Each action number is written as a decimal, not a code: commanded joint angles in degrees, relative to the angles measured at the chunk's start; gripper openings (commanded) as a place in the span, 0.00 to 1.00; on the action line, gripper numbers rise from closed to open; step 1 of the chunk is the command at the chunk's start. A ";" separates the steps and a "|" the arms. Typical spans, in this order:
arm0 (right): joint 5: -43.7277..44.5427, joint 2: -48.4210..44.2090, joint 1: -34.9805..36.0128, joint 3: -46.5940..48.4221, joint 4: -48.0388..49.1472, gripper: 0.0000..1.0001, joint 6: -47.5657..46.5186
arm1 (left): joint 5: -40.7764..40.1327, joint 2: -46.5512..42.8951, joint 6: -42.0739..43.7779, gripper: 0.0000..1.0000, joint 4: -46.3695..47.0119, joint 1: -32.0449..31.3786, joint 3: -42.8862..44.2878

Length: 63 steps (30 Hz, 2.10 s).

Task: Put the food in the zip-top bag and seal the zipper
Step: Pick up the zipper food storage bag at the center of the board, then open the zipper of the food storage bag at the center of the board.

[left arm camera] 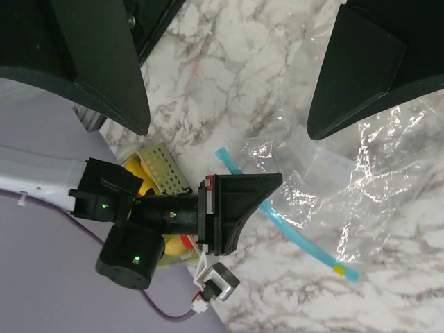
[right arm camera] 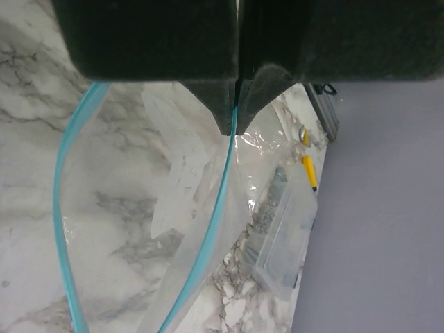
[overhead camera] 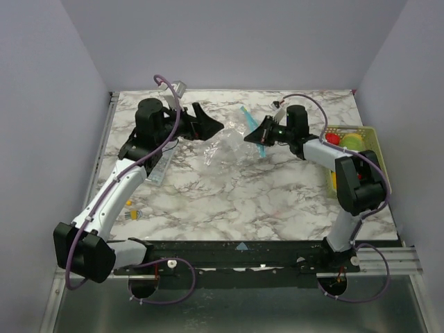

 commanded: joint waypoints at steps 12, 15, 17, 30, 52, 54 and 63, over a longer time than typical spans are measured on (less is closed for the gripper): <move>40.12 -26.45 24.41 -20.86 2.11 0.01 -7.83 | -10.07 11.73 1.53 0.91 -35.00 -5.29 21.12; 49.52 -28.62 28.75 -22.39 3.01 0.01 -9.65 | -14.61 12.23 4.01 0.89 -37.06 -5.38 20.35; 50.89 -29.22 30.13 -23.93 5.94 0.01 -10.17 | -15.86 12.14 5.29 0.85 -37.44 -5.60 19.92; 63.91 -23.91 42.26 -24.71 18.44 0.01 -15.38 | -24.78 11.62 10.46 0.76 -39.33 -8.17 19.99; 66.96 -21.78 47.21 -22.33 21.08 0.01 -20.42 | -32.35 18.24 15.17 0.64 -42.36 -16.52 22.98; 67.70 -21.32 47.65 -21.71 20.83 0.01 -20.35 | -32.28 18.72 15.56 0.60 -42.60 -17.44 23.38; 73.57 -21.32 49.47 -20.00 16.56 0.09 -17.39 | -38.52 18.42 17.11 0.08 -42.78 -19.31 22.93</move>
